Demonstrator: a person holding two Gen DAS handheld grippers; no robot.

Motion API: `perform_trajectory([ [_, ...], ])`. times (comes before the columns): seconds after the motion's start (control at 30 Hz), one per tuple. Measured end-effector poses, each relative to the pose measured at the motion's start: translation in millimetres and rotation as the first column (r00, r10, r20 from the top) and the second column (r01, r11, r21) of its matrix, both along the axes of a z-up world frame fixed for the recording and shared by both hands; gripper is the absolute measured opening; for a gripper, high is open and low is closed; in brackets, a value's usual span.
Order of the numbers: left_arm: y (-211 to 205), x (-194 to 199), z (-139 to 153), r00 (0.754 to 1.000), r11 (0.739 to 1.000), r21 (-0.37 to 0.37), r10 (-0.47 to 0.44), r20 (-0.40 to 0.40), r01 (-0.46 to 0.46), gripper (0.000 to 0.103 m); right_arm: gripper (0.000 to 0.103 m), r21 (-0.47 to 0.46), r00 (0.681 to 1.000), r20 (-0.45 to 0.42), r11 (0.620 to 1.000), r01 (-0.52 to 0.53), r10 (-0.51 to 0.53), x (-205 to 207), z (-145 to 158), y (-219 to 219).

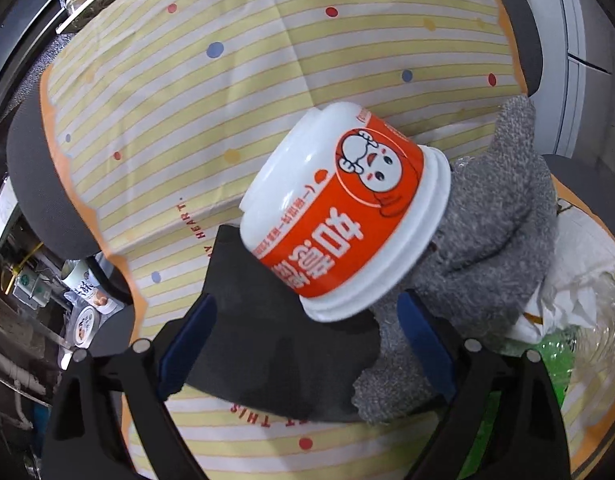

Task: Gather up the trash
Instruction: 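Grasp the orange-and-white tub with the left tool while the right tool grasps the grey cloth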

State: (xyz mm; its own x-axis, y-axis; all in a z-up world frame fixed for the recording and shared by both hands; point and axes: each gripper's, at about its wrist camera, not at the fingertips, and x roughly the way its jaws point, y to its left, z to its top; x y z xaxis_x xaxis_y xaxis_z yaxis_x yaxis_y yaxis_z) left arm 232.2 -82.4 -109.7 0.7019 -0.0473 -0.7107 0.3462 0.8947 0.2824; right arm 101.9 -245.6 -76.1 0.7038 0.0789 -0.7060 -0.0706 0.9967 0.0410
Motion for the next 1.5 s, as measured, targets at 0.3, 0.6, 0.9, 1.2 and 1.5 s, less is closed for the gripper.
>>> perform_trajectory([
  [0.3, 5.9, 27.7, 15.6, 0.995, 0.997, 0.047, 0.065, 0.077, -0.069, 0.046, 0.049, 0.012, 1.000, 0.000, 1.000, 0.011, -0.011, -2.2, -3.1, -7.4],
  [0.6, 78.5, 30.9, 62.2, 0.946, 0.943, -0.189, 0.299, 0.123, -0.273, 0.003, 0.049, -0.007, 1.000, 0.022, 1.000, 0.007, -0.007, -13.6, 5.3, 0.4],
  [0.9, 125.6, -60.4, 85.3, 0.924, 0.889, -0.292, 0.380, 0.040, -0.352, 0.004, 0.062, -0.006, 0.998, 0.043, 0.999, -0.043, 0.044, -8.1, 9.3, 15.6],
  [1.2, 141.5, -69.2, 67.6, 0.909, 0.854, -0.326, 0.415, -0.043, -0.406, 0.004, 0.062, -0.047, 0.996, 0.059, 0.997, -0.058, 0.061, 64.8, 14.5, 20.6],
  [1.5, 142.5, -52.5, 54.8, 0.897, 0.854, -0.288, 0.439, -0.050, -0.434, 0.004, 0.050, -0.157, 0.992, 0.008, 0.980, -0.121, 0.124, 121.5, -4.6, 34.2],
])
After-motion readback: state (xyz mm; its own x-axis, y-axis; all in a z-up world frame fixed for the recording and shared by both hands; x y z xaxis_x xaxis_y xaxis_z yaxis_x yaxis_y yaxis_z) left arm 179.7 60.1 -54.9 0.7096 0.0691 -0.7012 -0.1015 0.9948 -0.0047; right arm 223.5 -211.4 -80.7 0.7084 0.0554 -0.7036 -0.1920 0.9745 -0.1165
